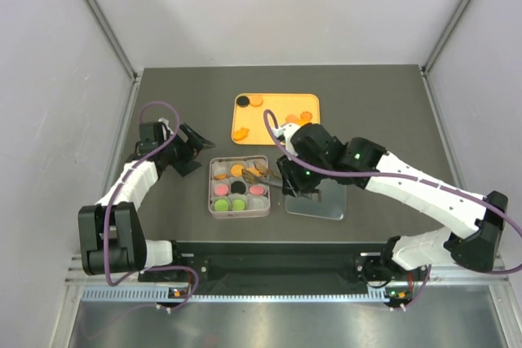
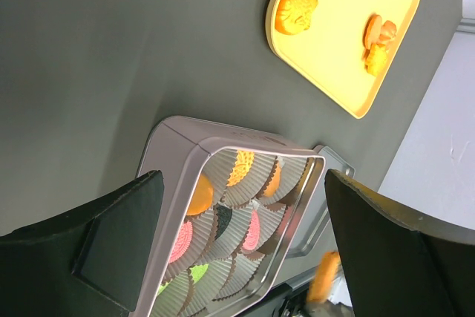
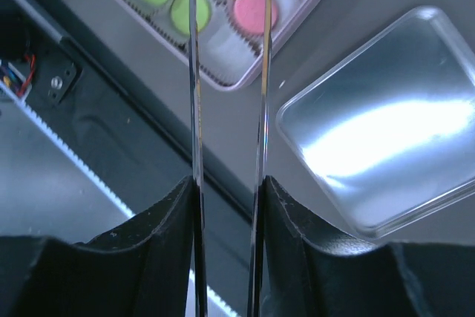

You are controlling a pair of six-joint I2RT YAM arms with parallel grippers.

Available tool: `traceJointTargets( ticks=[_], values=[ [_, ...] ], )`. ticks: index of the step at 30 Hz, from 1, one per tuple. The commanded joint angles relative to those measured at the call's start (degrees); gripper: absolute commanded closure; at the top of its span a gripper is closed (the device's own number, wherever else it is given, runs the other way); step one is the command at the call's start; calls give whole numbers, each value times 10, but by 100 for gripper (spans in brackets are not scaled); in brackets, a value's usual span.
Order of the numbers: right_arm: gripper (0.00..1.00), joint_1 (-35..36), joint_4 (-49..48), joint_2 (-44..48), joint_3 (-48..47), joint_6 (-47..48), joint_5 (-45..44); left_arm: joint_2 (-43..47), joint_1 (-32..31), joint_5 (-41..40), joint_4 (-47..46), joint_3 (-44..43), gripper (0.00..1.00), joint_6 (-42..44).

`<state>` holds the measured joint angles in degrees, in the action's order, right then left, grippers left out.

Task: Pack the cookies

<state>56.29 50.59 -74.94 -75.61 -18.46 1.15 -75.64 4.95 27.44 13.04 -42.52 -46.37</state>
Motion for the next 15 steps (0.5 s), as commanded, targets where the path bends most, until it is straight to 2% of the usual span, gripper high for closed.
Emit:
traceJointTargets(
  ticks=[1,5,15],
  values=[
    [63,32,4,2,3,-20,28,13,4,8,-25,1,5,5],
    [63,56,12,-14,14,-25,41,13,4,8,-28,3,5,3],
    [63,55,27,-30,26,-24,89,10,4,9,-31,6,5,2]
  ],
)
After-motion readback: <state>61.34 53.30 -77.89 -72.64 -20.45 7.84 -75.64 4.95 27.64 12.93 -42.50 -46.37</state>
